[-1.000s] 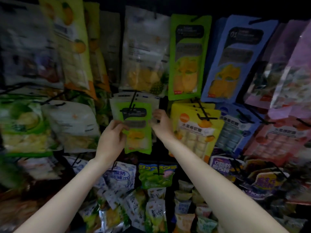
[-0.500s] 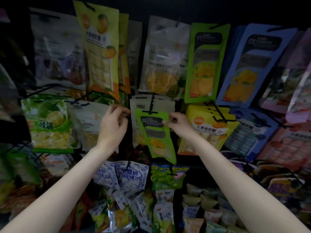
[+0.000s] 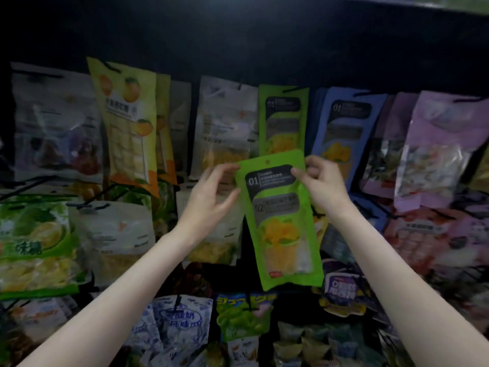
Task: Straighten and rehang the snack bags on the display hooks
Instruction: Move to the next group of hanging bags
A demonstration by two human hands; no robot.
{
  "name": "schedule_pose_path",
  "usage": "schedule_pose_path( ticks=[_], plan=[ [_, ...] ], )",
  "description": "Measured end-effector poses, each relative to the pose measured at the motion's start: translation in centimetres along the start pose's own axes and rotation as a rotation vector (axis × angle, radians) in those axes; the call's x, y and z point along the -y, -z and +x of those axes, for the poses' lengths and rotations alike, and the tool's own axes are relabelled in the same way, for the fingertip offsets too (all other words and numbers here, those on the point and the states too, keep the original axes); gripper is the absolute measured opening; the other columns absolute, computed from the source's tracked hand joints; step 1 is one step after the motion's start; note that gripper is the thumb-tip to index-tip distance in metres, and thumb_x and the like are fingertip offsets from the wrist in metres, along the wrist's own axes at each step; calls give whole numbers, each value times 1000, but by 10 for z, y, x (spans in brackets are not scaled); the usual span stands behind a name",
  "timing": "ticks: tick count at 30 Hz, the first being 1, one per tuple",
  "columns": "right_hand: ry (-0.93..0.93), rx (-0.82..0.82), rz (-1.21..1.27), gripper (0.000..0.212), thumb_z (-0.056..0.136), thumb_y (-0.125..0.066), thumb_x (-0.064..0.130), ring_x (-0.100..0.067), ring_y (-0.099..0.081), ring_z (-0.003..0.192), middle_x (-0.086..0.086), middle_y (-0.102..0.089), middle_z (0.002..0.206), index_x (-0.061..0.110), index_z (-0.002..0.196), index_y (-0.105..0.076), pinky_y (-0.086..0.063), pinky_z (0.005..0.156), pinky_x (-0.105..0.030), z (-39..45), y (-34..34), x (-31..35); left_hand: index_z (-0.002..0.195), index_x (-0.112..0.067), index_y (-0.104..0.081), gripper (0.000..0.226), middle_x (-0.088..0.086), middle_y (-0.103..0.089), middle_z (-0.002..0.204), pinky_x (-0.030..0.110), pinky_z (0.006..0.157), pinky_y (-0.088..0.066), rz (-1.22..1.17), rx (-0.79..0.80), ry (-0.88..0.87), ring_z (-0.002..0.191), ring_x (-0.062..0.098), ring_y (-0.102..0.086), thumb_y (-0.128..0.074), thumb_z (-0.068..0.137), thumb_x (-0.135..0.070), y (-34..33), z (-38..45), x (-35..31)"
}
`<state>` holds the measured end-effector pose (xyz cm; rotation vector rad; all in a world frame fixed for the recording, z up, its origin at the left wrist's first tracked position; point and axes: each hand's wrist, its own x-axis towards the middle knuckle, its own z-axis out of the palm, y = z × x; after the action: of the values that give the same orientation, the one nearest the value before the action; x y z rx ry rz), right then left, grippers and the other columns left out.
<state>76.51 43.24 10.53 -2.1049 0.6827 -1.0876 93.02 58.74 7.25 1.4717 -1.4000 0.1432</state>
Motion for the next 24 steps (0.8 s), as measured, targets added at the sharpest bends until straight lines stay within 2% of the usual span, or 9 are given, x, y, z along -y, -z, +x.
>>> schedule_pose_path(
  ticks=[2, 6, 8, 11, 14, 16, 18, 20, 24],
  plan=[
    [36, -129, 57, 29, 90, -62, 23, -21, -64, 97, -7, -66, 97, 5, 112, -58, -45, 73, -25, 11, 12, 7, 126, -30, -45, 41, -5, -48, 121, -1, 89, -27, 8, 24, -15, 107, 0, -44, -59, 89, -20, -7, 18, -8],
    [197, -393, 114, 20, 91, -58, 11, -15, -64, 70, 12, -60, 77, 19, 102, -44, -50, 62, -33, 29, 24, 28, 138, -34, -31, 59, -11, -46, 132, 19, 96, -43, -169, 119, -36, 123, 11, -46, -59, 89, -17, -24, 56, -28],
    [316, -462, 78, 24, 92, -55, 5, -6, -63, 74, 17, -59, 87, 15, 110, -44, -50, 67, -21, 39, 27, 33, 143, -30, -28, 63, -7, -44, 140, 28, 102, -43, -187, 128, -49, 127, 12, -45, -59, 89, -17, -32, 74, -37],
    [442, -477, -21, 30, 93, -48, 2, -10, -61, 92, -3, -64, 104, 7, 123, -48, -43, 75, -6, 57, 34, 32, 146, -30, -21, 69, -1, -46, 141, 40, 101, -45, -151, 119, -45, 124, 15, -49, -58, 89, -20, -40, 95, -41],
    [509, -516, -171, 30, 91, -44, 3, -21, -58, 96, -13, -61, 104, 4, 113, -65, -35, 82, 0, 68, 35, 25, 146, -36, -14, 72, 5, -53, 134, 38, 91, -51, -101, 119, -61, 112, 20, -57, -57, 90, -21, -44, 102, -42],
    [548, -546, -192, 32, 91, -42, 5, -11, -52, 90, -8, -55, 96, 4, 109, -68, -34, 80, 1, 67, 32, 19, 142, -38, -12, 72, 11, -56, 129, 25, 82, -50, -58, 71, -118, 103, 13, -57, -58, 90, -19, -46, 97, -41],
    [600, -577, -180, 34, 91, -39, 6, -1, -44, 87, -4, -49, 95, 2, 109, -68, -35, 80, 1, 61, 30, 15, 141, -39, -12, 72, 1, -51, 134, 15, 81, -48, -16, 34, -194, 101, 0, -54, -58, 89, -22, -48, 88, -39],
    [633, -596, -146, 34, 90, -39, 4, 0, -43, 89, -4, -48, 96, 0, 109, -67, -37, 82, -1, 56, 30, 14, 141, -39, -11, 73, -5, -46, 137, 17, 92, -43, 5, 20, -259, 110, 1, -51, -58, 88, -25, -48, 83, -36],
    [606, -614, -82, 34, 91, -39, 4, -6, -47, 88, -10, -51, 95, 0, 110, -67, -42, 84, -7, 63, 30, 21, 143, -29, -18, 69, 6, -54, 128, 19, 87, -44, -1, -63, -307, 105, 10, -53, -59, 89, -16, -47, 93, -39]
  ],
)
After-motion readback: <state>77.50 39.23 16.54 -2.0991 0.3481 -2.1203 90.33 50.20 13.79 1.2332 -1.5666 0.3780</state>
